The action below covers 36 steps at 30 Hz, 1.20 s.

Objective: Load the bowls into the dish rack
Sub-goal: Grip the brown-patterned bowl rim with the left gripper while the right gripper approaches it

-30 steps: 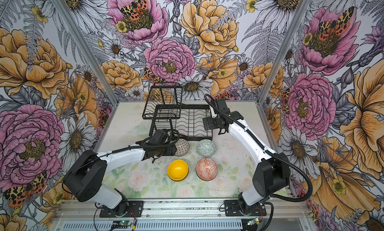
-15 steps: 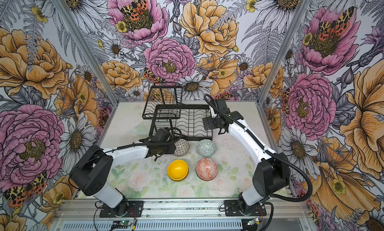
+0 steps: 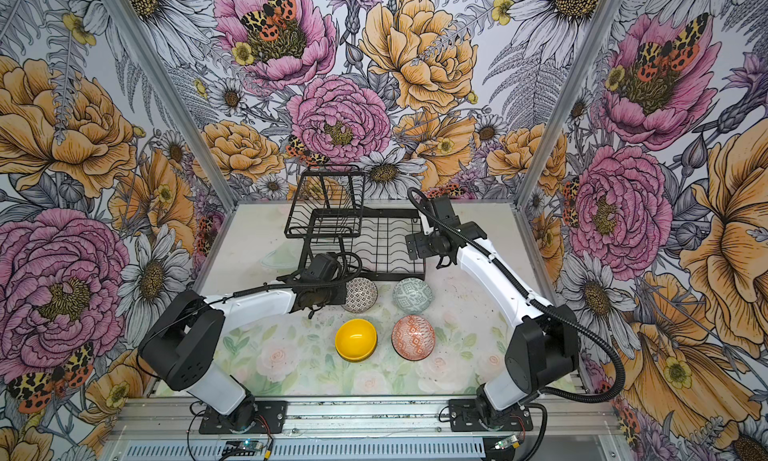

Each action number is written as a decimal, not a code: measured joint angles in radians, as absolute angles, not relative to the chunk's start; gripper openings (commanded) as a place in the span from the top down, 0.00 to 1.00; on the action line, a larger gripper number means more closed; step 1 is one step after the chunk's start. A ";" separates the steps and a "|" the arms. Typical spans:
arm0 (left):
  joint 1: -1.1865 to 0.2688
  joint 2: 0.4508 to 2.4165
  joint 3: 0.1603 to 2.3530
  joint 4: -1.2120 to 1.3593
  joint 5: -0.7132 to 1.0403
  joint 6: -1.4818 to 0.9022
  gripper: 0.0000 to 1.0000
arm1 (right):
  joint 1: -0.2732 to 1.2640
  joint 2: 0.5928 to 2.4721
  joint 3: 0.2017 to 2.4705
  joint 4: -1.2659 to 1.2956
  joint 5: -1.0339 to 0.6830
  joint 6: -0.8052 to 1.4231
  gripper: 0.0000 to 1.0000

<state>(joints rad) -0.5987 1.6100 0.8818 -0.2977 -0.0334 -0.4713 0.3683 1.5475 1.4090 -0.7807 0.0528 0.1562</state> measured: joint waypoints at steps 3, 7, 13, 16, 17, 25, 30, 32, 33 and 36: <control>-0.585 1.598 0.882 -0.310 -0.035 -0.469 0.86 | 0.368 1.547 1.408 -0.781 0.056 0.156 0.00; -0.572 1.578 0.882 -0.328 -0.039 -0.464 0.95 | 0.368 1.547 1.405 -0.780 0.056 0.156 0.01; -0.564 1.538 0.877 -0.369 -0.057 -0.461 1.00 | 0.368 1.547 1.396 -0.781 0.055 0.156 0.01; -0.558 1.510 0.875 -0.383 -0.060 -0.455 1.00 | 0.368 1.545 1.395 -0.780 0.051 0.157 0.01; -0.556 1.503 0.875 -0.387 -0.060 -0.453 1.00 | 0.368 1.543 1.394 -0.780 0.048 0.157 0.00; -0.560 1.395 0.875 -0.461 -0.076 -0.418 1.00 | 0.368 1.491 1.355 -0.778 -0.022 0.164 0.00; -0.573 1.316 0.888 -0.527 -0.096 -0.401 1.00 | 0.370 1.439 1.347 -0.778 -0.076 0.183 0.01; -0.586 1.288 0.902 -0.553 -0.101 -0.393 1.00 | 0.375 1.417 1.347 -0.778 -0.096 0.195 0.02; -0.592 1.278 0.908 -0.561 -0.103 -0.393 1.00 | 0.382 1.408 1.347 -0.777 -0.103 0.202 0.03; -0.617 1.248 0.936 -0.579 -0.113 -0.393 1.00 | 0.416 1.389 1.347 -0.776 -0.122 0.221 0.08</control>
